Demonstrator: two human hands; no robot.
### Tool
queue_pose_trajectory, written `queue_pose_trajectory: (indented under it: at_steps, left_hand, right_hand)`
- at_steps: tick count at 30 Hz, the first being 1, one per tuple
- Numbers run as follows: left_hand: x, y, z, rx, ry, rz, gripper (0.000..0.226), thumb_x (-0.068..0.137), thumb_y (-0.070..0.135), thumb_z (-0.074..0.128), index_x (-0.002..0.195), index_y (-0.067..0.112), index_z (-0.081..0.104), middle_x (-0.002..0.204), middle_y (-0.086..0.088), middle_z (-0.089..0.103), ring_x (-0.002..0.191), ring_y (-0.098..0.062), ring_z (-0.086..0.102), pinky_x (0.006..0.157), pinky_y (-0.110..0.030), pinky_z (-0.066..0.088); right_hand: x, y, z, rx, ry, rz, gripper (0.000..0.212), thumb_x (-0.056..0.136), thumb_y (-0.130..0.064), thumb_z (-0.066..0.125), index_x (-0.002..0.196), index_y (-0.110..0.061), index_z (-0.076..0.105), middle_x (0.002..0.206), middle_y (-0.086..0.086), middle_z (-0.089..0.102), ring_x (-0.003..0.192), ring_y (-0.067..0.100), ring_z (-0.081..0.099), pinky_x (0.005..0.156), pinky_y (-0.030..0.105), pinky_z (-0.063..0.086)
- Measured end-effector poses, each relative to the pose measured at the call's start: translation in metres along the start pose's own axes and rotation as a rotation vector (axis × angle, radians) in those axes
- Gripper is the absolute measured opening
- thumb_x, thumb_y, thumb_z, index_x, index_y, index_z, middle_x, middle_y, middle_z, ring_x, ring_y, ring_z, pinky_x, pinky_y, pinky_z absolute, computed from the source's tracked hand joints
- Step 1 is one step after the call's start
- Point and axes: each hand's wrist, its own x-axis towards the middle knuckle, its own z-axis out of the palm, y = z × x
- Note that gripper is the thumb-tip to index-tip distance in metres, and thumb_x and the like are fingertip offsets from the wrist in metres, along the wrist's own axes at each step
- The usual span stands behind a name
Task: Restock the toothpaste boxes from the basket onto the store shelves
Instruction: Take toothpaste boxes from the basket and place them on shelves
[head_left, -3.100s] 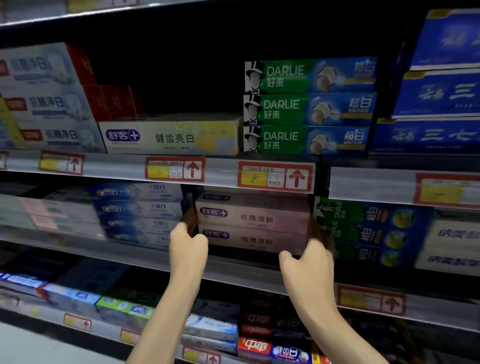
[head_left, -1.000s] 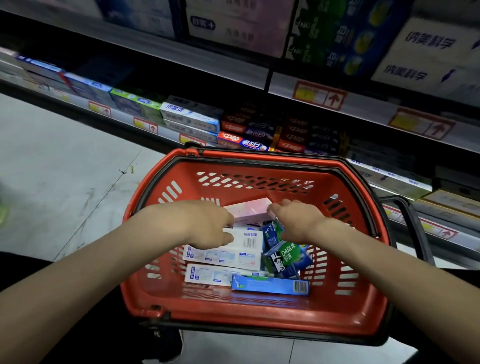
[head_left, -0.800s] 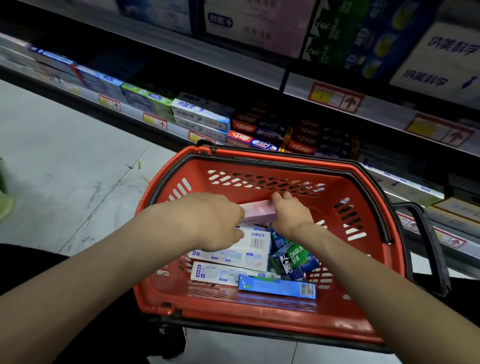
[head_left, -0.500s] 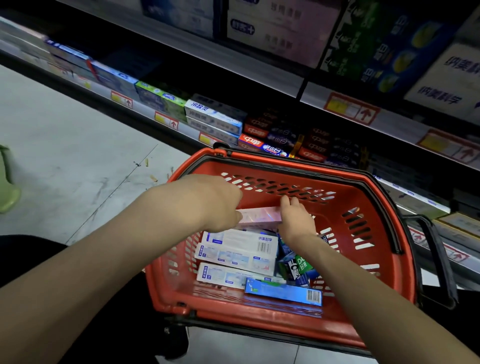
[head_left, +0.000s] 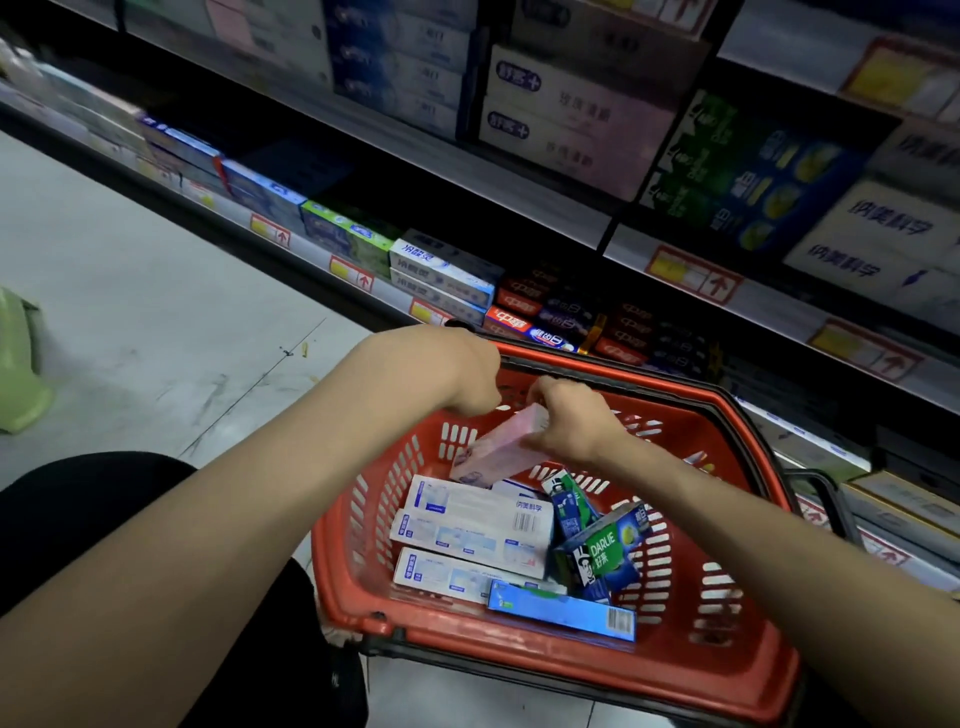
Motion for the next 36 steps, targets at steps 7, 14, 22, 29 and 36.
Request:
queue_pose_trajectory:
  at_steps: [7,14,22,29,36]
  left_hand:
    - [0.003,0.008,-0.004,0.005,-0.013,-0.021,0.052,0.108,0.042,0.044,0.152,0.014,0.049,0.153,-0.01,0.053,0.136,-0.03,0.053,0.11,-0.037,0.045]
    - [0.019,0.017,0.011,0.001,-0.105,-0.035,0.052,0.107,0.044,0.047,0.153,0.019,0.048,0.154,-0.007,0.052,0.139,-0.028,0.051,0.11,-0.037,0.043]
    - [0.033,0.034,0.032,0.082,-0.239,-0.015,0.052,0.108,0.043,0.045,0.156,0.022,0.044,0.158,-0.007,0.048,0.142,-0.027,0.048,0.112,-0.033,0.041]
    - [0.046,0.037,0.049,-0.06,-0.268,0.03,0.061,0.106,0.063,0.029,0.148,0.027,0.054,0.152,-0.002,0.055,0.14,-0.024,0.05,0.111,-0.035,0.04]
    - [0.065,0.044,0.083,-1.155,-0.371,-0.218,0.098,0.089,0.087,0.007,0.13,0.014,0.058,0.107,-0.018,0.078,0.095,-0.032,0.077,0.072,-0.035,0.062]
  right_hand:
    - [-0.058,0.013,-0.116,0.252,0.167,0.042,0.046,0.072,-0.049,0.087,0.107,-0.024,0.069,0.1,-0.004,0.071,0.09,0.015,0.067,0.078,0.036,0.058]
    - [-0.114,0.067,-0.118,0.649,0.389,0.285,0.036,0.078,-0.052,0.084,0.097,-0.022,0.075,0.09,-0.005,0.076,0.087,0.012,0.072,0.085,0.045,0.061]
    - [-0.107,0.092,-0.087,0.314,0.402,0.34,0.049,0.08,-0.056,0.079,0.113,-0.021,0.071,0.097,-0.001,0.075,0.09,0.021,0.068,0.076,0.036,0.055]
    - [-0.129,0.114,-0.107,0.56,0.409,0.396,0.037,0.08,-0.054,0.081,0.099,-0.023,0.074,0.089,-0.007,0.073,0.087,0.014,0.07,0.081,0.039,0.057]
    - [-0.158,0.116,-0.124,0.958,0.373,0.37,0.039,0.079,-0.053,0.081,0.099,-0.02,0.076,0.088,0.0,0.08,0.074,0.019,0.078,0.069,0.038,0.057]
